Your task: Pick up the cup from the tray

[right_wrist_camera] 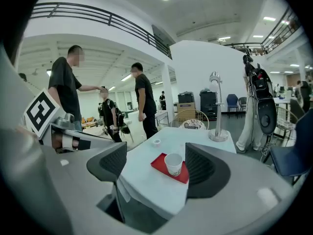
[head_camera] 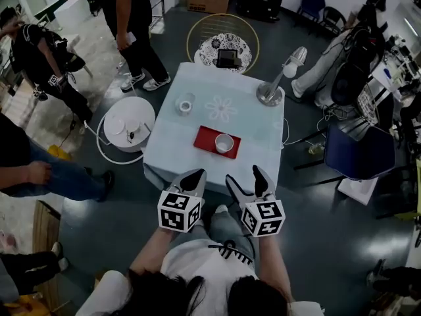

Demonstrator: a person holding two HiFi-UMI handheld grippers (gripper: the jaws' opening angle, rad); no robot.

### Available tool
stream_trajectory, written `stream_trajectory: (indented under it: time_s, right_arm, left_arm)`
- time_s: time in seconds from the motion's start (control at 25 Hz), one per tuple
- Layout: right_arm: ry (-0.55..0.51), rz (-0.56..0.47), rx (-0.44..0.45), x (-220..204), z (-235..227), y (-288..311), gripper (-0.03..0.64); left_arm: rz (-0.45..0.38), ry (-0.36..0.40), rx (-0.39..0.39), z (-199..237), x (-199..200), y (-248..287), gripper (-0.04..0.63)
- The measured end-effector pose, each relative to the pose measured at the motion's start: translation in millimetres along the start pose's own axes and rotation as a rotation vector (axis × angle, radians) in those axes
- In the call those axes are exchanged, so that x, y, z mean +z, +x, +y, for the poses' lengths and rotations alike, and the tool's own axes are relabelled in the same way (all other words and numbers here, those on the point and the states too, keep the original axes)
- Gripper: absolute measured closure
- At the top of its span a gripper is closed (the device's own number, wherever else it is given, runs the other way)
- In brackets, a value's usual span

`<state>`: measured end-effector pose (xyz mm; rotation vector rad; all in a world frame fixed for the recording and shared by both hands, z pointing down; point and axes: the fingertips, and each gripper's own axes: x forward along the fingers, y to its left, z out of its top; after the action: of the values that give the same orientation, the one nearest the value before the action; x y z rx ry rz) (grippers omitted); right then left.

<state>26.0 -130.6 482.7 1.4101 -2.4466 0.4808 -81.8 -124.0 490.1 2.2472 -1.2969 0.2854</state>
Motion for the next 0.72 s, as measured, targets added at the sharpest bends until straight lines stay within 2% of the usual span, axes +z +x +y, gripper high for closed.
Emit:
stream_trajectory:
  time_s: [0.4, 0.72]
  right_arm:
    - [-0.038, 0.047, 0.020, -6.2, -12.0, 53.2, 0.218]
    - [-0.059, 0.169, 0.042, -27.5, -33.7, 116.0, 0.202]
  left_arm:
    - [0.014, 0.009, 0.034, 28.4, 5.3, 29.0, 0.595]
    - [0.073, -0.003, 0.078, 51.1, 9.6, 68.7, 0.595]
